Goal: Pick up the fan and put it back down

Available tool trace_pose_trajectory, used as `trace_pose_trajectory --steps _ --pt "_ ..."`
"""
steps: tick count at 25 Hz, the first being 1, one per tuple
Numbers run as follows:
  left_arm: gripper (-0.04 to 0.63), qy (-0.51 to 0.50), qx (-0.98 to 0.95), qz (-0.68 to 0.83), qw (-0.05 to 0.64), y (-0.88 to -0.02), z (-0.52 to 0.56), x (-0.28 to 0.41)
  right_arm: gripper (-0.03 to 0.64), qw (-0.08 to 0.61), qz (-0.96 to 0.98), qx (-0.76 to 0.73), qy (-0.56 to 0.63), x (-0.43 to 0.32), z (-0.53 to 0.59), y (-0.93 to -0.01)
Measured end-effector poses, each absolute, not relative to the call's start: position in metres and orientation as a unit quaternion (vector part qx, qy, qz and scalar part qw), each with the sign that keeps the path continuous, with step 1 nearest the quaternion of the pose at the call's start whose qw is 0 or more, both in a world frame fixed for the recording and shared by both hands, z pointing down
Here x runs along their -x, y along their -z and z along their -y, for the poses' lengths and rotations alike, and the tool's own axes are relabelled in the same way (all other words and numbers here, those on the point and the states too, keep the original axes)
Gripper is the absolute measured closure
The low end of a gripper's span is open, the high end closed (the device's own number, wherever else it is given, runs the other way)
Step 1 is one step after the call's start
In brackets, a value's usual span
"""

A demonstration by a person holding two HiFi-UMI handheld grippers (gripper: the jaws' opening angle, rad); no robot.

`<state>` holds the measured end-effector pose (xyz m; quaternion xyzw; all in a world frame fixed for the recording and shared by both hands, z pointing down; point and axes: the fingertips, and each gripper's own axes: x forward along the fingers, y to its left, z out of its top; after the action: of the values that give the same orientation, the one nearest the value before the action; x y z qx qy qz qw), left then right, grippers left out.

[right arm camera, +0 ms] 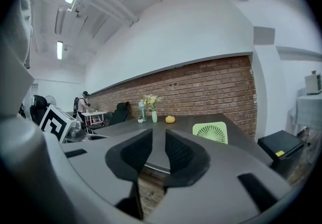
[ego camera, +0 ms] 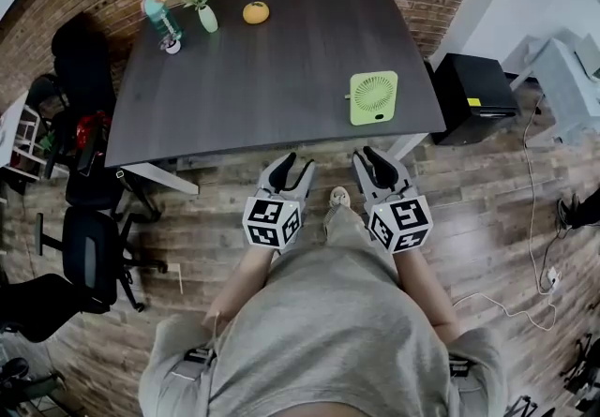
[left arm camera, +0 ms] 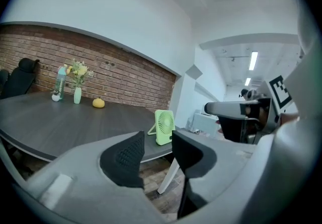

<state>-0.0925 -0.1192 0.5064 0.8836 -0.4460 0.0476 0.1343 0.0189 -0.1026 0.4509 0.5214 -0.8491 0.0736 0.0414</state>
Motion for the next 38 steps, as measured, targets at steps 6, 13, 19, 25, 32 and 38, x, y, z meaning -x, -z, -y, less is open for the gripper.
trace_pose_trajectory --steps 6,13,19,25,32,38 --pt "0.507 -0.047 -0.884 0.450 0.117 -0.503 0.077 0.106 0.601 0.048 0.836 -0.541 -0.077 -0.013 0.059 -0.462" --pt "0.563 -0.069 -0.873 0.466 0.125 -0.503 0.043 0.125 0.614 0.060 0.826 -0.552 -0.098 -0.012 0.020 -0.465" --pt "0.565 -0.067 -0.880 0.454 0.125 -0.489 0.023 0.124 0.614 0.060 0.825 -0.553 -0.101 -0.014 -0.001 -0.454" --pt "0.565 -0.066 -0.885 0.444 0.124 -0.483 0.004 0.120 0.614 0.060 0.830 -0.547 -0.096 -0.008 -0.019 -0.450" --pt "0.565 -0.057 -0.883 0.449 0.126 -0.478 -0.004 0.124 0.614 0.057 0.834 -0.541 -0.092 -0.003 -0.030 -0.447" --pt "0.565 -0.063 -0.883 0.449 0.125 -0.480 -0.013 0.126 0.615 0.062 0.835 -0.540 -0.089 0.001 -0.038 -0.450"
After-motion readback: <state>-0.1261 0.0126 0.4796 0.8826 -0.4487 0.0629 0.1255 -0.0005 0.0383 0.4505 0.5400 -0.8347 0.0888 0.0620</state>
